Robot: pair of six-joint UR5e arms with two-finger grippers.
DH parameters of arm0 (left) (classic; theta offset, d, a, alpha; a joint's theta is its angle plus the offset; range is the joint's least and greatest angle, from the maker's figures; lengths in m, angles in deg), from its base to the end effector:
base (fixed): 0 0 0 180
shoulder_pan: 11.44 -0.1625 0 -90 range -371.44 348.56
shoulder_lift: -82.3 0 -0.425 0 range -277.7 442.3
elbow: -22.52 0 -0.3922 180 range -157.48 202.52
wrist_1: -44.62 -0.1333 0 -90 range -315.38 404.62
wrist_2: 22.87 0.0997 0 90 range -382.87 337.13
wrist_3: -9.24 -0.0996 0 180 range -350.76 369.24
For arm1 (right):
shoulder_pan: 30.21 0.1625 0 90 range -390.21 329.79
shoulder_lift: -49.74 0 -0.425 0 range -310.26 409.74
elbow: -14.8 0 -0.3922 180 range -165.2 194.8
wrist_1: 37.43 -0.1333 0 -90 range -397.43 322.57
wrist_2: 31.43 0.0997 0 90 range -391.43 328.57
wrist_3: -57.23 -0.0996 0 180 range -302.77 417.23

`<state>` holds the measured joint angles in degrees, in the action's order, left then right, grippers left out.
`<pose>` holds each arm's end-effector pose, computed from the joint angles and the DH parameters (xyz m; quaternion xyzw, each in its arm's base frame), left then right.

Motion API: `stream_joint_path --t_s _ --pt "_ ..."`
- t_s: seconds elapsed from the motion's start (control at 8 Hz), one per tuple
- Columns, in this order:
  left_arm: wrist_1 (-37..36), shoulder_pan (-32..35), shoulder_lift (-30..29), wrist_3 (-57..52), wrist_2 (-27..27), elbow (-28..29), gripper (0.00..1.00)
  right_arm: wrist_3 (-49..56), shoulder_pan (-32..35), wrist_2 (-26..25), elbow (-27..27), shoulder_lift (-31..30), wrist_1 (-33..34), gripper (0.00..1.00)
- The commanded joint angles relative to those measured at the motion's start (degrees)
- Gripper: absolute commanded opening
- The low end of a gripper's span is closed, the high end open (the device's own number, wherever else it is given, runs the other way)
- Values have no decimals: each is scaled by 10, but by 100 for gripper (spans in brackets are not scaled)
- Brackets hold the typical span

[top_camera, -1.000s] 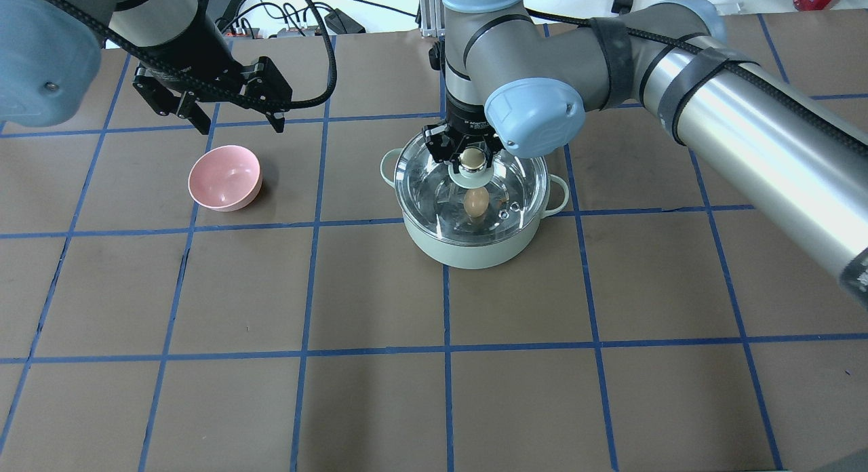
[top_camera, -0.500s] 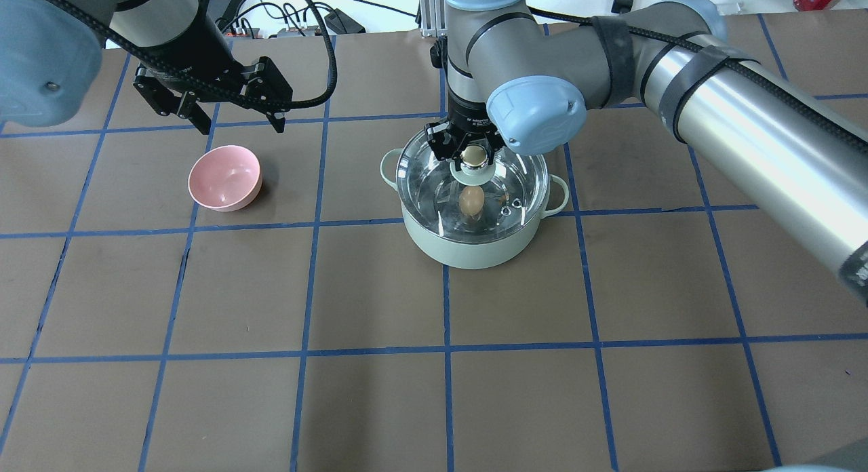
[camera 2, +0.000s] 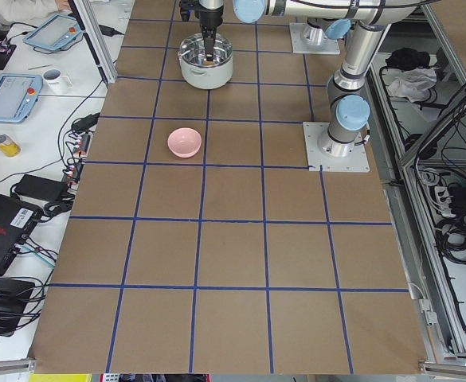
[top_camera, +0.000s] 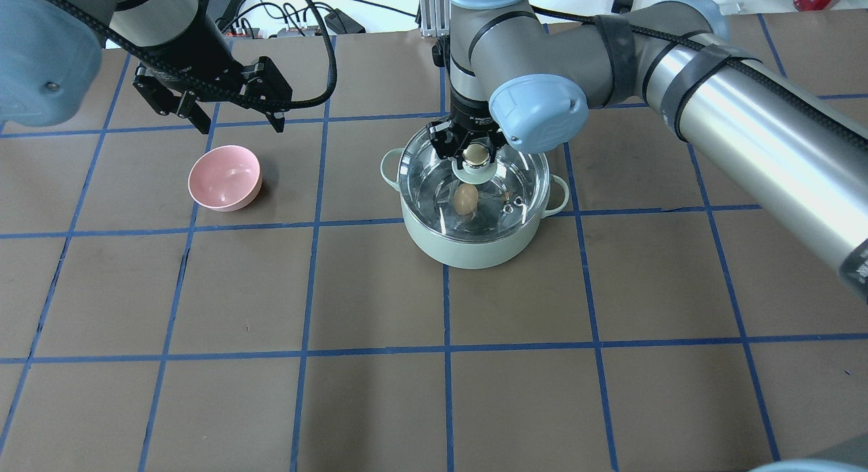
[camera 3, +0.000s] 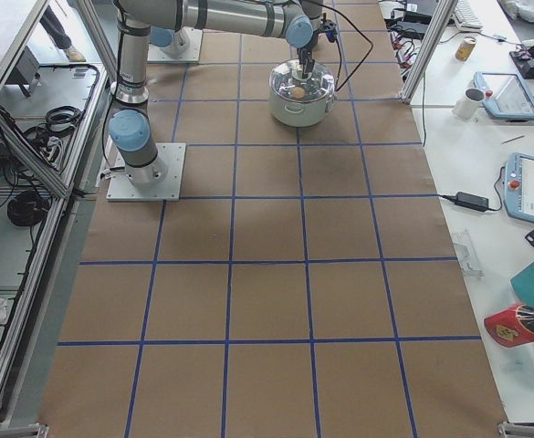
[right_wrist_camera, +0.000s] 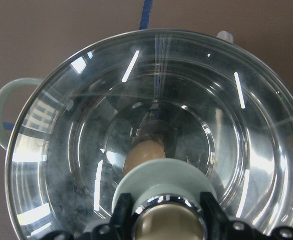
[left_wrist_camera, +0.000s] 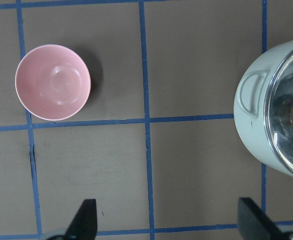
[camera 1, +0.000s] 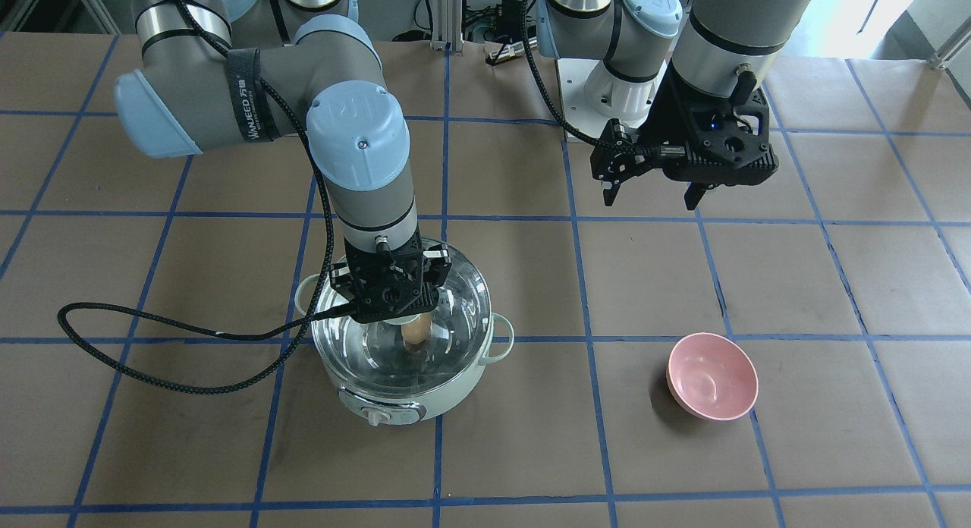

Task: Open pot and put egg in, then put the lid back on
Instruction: 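Lower the lid onto the pot and release the knob with the right gripper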

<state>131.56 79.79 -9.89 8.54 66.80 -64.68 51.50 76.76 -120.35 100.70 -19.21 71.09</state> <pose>-0.1449 -0.5113 0.4984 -0.0169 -0.9993 0.0320 0.0030 0.3132 -0.5633 0.3480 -0.0980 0.9950 -0.0116 0.0119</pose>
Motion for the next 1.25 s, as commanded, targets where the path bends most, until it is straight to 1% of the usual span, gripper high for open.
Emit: stream_joint_path --t_s 0.0,0.12,0.38,0.62,0.75,0.88,1.0,1.12 --pt "-4 0 1 2 1 0 100 -1 0 1 1 0 0 0" --pt "-4 0 1 1 1 0 100 -1 0 0 1 0 7 14" --pt "-4 0 1 0 1 0 100 0 0 -1 3 0 20 100" --pt "-4 0 1 -1 1 0 100 2 0 -2 3 -7 19 100" --pt "-4 0 1 -1 0 0 100 -2 -4 -6 2 -27 6 100" --pt "-4 0 1 -2 1 0 100 -4 -17 -26 2 -69 -26 100" --pt "-4 0 1 -2 1 0 100 -3 -39 -30 2 -100 -57 100" --pt "-4 0 1 -2 1 0 100 4 -72 -31 2 -127 -63 100"
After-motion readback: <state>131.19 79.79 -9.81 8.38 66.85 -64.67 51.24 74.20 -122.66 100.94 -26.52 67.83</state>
